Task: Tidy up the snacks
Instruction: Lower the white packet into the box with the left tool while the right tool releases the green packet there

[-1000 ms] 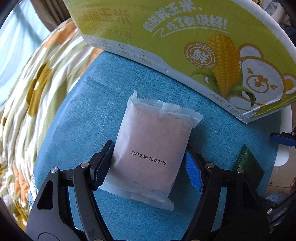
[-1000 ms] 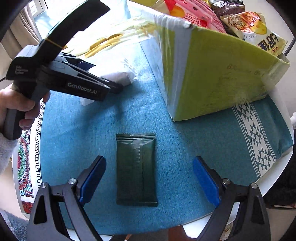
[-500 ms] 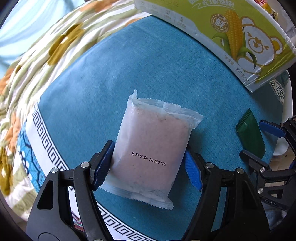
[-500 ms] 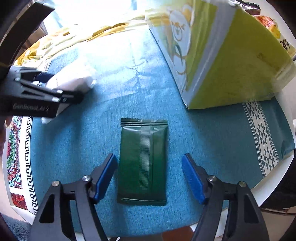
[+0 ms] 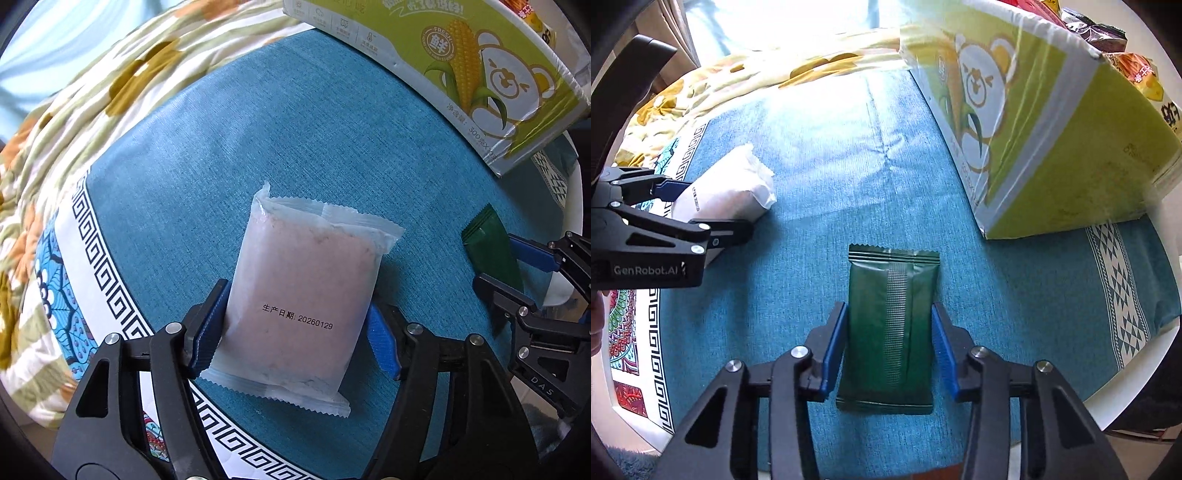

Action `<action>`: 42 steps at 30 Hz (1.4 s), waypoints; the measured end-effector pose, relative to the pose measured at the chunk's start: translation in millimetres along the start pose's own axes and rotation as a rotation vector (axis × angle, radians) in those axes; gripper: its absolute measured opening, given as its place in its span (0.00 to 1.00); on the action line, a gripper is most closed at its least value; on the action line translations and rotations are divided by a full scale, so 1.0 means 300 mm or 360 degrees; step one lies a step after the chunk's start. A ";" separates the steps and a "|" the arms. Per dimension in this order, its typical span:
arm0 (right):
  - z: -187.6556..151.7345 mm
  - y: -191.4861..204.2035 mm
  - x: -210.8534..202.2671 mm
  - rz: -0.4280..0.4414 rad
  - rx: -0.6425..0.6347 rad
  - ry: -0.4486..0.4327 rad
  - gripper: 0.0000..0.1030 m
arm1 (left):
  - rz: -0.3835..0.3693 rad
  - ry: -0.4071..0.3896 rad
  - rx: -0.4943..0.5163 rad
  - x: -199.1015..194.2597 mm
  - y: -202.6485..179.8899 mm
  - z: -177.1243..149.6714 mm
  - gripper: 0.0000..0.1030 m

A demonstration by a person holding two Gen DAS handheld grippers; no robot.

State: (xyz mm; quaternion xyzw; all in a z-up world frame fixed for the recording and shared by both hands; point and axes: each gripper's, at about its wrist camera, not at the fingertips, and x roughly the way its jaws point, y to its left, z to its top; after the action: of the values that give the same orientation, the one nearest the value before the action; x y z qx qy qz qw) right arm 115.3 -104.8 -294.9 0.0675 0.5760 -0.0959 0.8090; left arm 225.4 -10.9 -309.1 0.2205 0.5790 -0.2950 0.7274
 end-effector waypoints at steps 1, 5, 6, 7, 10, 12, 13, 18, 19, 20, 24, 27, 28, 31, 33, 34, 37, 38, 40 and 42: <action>0.005 0.001 -0.003 0.0014 0.0013 0.0001 0.39 | -0.0005 -0.0004 -0.0010 -0.006 0.011 -0.001 0.63; 0.003 0.006 -0.026 0.0044 0.0048 -0.0024 0.39 | 0.0000 -0.0062 -0.0041 -0.077 0.034 -0.014 0.63; 0.006 0.010 -0.036 0.0049 0.0050 -0.0036 0.39 | 0.0006 -0.0079 -0.0048 -0.092 0.050 -0.005 0.63; 0.008 0.015 -0.047 0.0057 0.0053 -0.0047 0.39 | 0.0011 -0.0092 -0.0055 -0.113 0.059 -0.006 0.63; 0.019 0.024 -0.091 0.0078 0.0059 -0.0094 0.39 | 0.0023 -0.0130 -0.0095 -0.186 0.078 -0.011 0.63; 0.033 0.031 -0.135 0.0092 0.0059 -0.0138 0.39 | 0.0013 -0.0157 -0.0121 -0.247 0.084 -0.011 0.63; 0.041 0.034 -0.165 0.0101 0.0060 -0.0165 0.39 | 0.0007 -0.0184 -0.0132 -0.283 0.088 -0.006 0.63; 0.068 0.015 -0.325 0.0168 0.0109 -0.0300 0.39 | 0.0014 -0.0336 -0.0128 -0.459 0.074 0.055 0.63; 0.077 0.010 -0.354 0.0168 0.0122 -0.0326 0.39 | 0.0012 -0.0367 -0.0129 -0.489 0.067 0.076 0.63; 0.083 -0.001 -0.388 0.0165 0.0135 -0.0357 0.39 | 0.0009 -0.0398 -0.0130 -0.517 0.055 0.094 0.63; 0.133 -0.060 -0.513 0.0161 0.0166 -0.0478 0.39 | -0.0024 -0.0503 -0.0148 -0.608 0.000 0.186 0.63; 0.179 -0.129 -0.597 0.0147 0.0178 -0.0568 0.39 | -0.0042 -0.0575 -0.0168 -0.660 -0.056 0.257 0.63; 0.198 -0.159 -0.618 0.0145 0.0179 -0.0587 0.39 | -0.0046 -0.0593 -0.0174 -0.666 -0.078 0.278 0.63; 0.254 -0.261 -0.663 0.0147 0.0173 -0.0635 0.39 | -0.0050 -0.0636 -0.0206 -0.676 -0.152 0.355 0.63; 0.287 -0.338 -0.681 0.0167 0.0163 -0.0656 0.39 | -0.0055 -0.0640 -0.0253 -0.662 -0.207 0.407 0.63; 0.302 -0.375 -0.687 0.0178 0.0149 -0.0666 0.39 | -0.0063 -0.0630 -0.0282 -0.651 -0.232 0.433 0.63; 0.337 -0.479 -0.701 0.0214 0.0094 -0.0672 0.39 | -0.0059 -0.0620 -0.0366 -0.600 -0.316 0.501 0.62; 0.351 -0.513 -0.699 0.0230 0.0074 -0.0666 0.39 | -0.0047 -0.0615 -0.0393 -0.579 -0.344 0.520 0.62; 0.376 -0.575 -0.691 0.0263 0.0036 -0.0659 0.39 | -0.0039 -0.0595 -0.0449 -0.531 -0.398 0.558 0.59; 0.403 -0.635 -0.672 0.0302 -0.0007 -0.0638 0.39 | -0.0030 -0.0564 -0.0503 -0.480 -0.447 0.595 0.45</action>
State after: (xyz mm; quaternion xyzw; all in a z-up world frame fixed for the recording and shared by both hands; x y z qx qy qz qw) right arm 118.0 -300.9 -64.4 0.0991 0.3948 -0.0296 0.9129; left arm 238.3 -201.7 -124.8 0.0431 0.4831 -0.2415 0.8405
